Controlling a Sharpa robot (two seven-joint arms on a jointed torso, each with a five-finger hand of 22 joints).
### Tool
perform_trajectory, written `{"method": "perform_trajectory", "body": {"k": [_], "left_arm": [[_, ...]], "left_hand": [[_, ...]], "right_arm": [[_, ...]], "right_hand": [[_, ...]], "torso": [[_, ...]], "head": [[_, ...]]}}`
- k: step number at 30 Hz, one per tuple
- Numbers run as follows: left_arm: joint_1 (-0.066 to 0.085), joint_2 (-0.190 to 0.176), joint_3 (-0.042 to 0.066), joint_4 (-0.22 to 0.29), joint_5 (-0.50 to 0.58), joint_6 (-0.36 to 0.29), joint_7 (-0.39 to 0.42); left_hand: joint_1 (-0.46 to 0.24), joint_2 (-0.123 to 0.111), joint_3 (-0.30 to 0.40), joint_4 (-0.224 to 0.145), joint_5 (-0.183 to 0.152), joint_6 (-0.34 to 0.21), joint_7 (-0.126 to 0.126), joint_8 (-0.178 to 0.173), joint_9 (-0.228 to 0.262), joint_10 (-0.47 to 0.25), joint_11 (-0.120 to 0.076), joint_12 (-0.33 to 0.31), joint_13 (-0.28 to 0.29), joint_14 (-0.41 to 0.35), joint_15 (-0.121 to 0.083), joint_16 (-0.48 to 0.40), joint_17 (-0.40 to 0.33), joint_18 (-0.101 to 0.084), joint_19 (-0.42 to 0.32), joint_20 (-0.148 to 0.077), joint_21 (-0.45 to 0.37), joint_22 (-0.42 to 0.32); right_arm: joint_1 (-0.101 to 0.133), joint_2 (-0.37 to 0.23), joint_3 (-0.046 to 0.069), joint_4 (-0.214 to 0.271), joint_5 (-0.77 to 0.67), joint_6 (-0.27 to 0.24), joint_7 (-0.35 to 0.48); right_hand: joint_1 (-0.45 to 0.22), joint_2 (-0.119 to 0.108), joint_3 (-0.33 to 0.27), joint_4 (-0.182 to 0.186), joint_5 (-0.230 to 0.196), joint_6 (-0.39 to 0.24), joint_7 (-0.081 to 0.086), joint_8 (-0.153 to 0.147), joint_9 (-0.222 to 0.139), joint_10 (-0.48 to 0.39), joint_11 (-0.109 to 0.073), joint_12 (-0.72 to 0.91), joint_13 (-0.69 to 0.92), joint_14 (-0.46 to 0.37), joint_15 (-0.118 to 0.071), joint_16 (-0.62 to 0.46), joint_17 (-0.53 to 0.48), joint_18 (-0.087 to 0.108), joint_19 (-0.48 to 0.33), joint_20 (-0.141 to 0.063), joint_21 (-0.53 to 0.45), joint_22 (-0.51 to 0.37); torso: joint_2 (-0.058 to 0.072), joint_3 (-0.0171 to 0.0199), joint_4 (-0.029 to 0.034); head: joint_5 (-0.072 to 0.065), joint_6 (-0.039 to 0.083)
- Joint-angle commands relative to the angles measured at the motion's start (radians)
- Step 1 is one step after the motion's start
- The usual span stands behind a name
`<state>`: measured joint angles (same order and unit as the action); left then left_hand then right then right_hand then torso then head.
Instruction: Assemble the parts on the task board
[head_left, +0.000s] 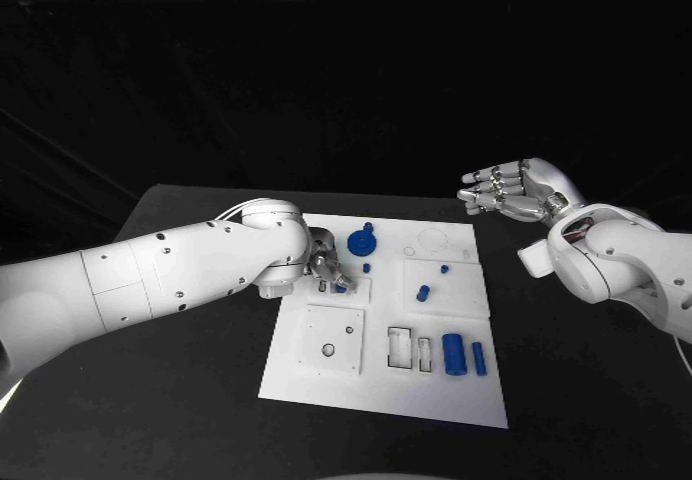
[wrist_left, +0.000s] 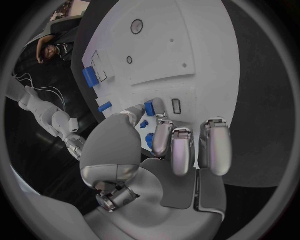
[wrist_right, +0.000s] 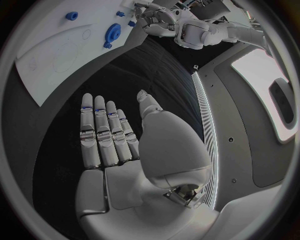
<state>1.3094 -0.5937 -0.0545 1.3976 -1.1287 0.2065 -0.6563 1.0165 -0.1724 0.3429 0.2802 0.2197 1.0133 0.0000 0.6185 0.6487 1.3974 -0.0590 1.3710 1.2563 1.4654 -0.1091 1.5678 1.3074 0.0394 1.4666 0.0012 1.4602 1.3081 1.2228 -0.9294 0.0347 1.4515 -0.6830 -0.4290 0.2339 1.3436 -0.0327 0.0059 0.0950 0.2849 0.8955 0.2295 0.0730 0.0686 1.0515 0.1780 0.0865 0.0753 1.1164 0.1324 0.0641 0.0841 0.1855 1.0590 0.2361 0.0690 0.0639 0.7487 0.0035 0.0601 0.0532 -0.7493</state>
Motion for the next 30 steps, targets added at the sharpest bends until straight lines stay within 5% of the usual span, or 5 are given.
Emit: {"method": "perform_trajectory", "body": {"k": [1, 11, 20, 24, 30], "left_arm": [[-0.004, -0.001, -0.002, -0.002, -0.01, -0.005, -0.004], [-0.004, -0.011, 0.001, 0.007, 0.003, -0.026, -0.002], [0.001, -0.046, 0.033, 0.025, 0.057, -0.03, 0.002], [0.02, -0.068, 0.055, 0.019, 0.127, -0.016, 0.005], [0.058, -0.085, 0.069, -0.015, 0.192, 0.028, 0.005]], "left_hand": [[-0.001, 0.013, -0.017, 0.006, 0.001, 0.001, 0.006, 0.006, -0.005, 0.006, -0.001, 0.007, 0.002, 0.105, -0.007, 0.003, 0.263, -0.011, 0.073, -0.01, 0.006, 0.161], [-0.058, 0.03, -0.161, 0.01, -0.002, 0.002, 0.002, 0.026, -0.031, 0.012, -0.003, 0.012, 0.011, 0.105, -0.009, 0.003, 0.263, -0.013, 0.076, -0.013, 0.011, 0.168], [-0.045, 0.049, -0.306, 0.011, -0.001, -0.009, 0.004, 0.043, -0.054, 0.005, -0.002, 0.003, 0.0, 0.105, -0.009, 0.003, 0.263, -0.012, 0.076, -0.012, 0.007, 0.167], [-0.021, 0.058, -0.358, 0.014, 0.002, -0.043, 0.017, 0.036, -0.071, -0.04, 0.009, -0.041, -0.063, 0.105, -0.002, 0.003, 0.263, -0.006, 0.068, -0.007, -0.017, 0.147], [0.015, 0.079, -0.384, 0.012, 0.004, -0.115, 0.05, -0.007, -0.108, -0.093, 0.037, -0.084, -0.125, 0.105, 0.021, 0.003, 0.263, -0.002, 0.061, 0.011, -0.04, 0.13]], "right_arm": [[0.0, 0.001, 0.0, -0.001, 0.0, 0.015, 0.004], [0.0, 0.003, 0.0, -0.004, 0.0, 0.017, 0.004], [-0.001, 0.004, 0.0, -0.007, 0.0, 0.018, 0.004], [-0.001, 0.006, 0.0, -0.012, 0.006, 0.021, 0.004], [-0.003, 0.008, -0.001, -0.016, 0.011, 0.022, 0.003]], "right_hand": [[-0.004, 0.002, 0.0, -0.008, 0.005, -0.006, 0.01, -0.005, -0.001, -0.005, 0.002, -0.004, -0.002, -0.006, 0.003, -0.003, -0.002, -0.001, 0.004, 0.005, -0.005, -0.001], [-0.004, 0.003, 0.0, -0.008, 0.006, -0.006, 0.01, -0.005, -0.001, -0.005, 0.003, -0.004, -0.003, -0.006, 0.003, -0.003, -0.003, -0.001, 0.003, 0.005, -0.005, -0.001], [-0.005, 0.003, 0.0, -0.009, 0.007, -0.007, 0.011, -0.005, -0.001, -0.006, 0.003, -0.005, -0.004, -0.007, 0.004, -0.003, -0.005, -0.001, 0.003, 0.006, -0.006, -0.001], [-0.005, 0.003, 0.0, -0.009, 0.007, -0.007, 0.011, -0.005, -0.001, -0.006, 0.004, -0.005, -0.004, -0.007, 0.004, -0.003, -0.006, -0.001, 0.002, 0.006, -0.006, -0.001], [-0.005, 0.003, 0.0, -0.009, 0.007, -0.007, 0.011, -0.005, -0.001, -0.006, 0.004, -0.005, -0.004, -0.007, 0.004, -0.003, -0.006, -0.001, 0.002, 0.006, -0.006, -0.001]], "torso": [[0.001, -0.0001, -0.0004], [0.0, -0.0007, -0.0005], [0.0, 0.0007, -0.0001], [-0.001, 0.0004, -0.0003], [0.0, 0.0005, 0.0005]], "head": [[0.0, 0.0], [-0.001, 0.0], [-0.002, 0.001], [-0.003, 0.005], [-0.003, 0.009]]}}
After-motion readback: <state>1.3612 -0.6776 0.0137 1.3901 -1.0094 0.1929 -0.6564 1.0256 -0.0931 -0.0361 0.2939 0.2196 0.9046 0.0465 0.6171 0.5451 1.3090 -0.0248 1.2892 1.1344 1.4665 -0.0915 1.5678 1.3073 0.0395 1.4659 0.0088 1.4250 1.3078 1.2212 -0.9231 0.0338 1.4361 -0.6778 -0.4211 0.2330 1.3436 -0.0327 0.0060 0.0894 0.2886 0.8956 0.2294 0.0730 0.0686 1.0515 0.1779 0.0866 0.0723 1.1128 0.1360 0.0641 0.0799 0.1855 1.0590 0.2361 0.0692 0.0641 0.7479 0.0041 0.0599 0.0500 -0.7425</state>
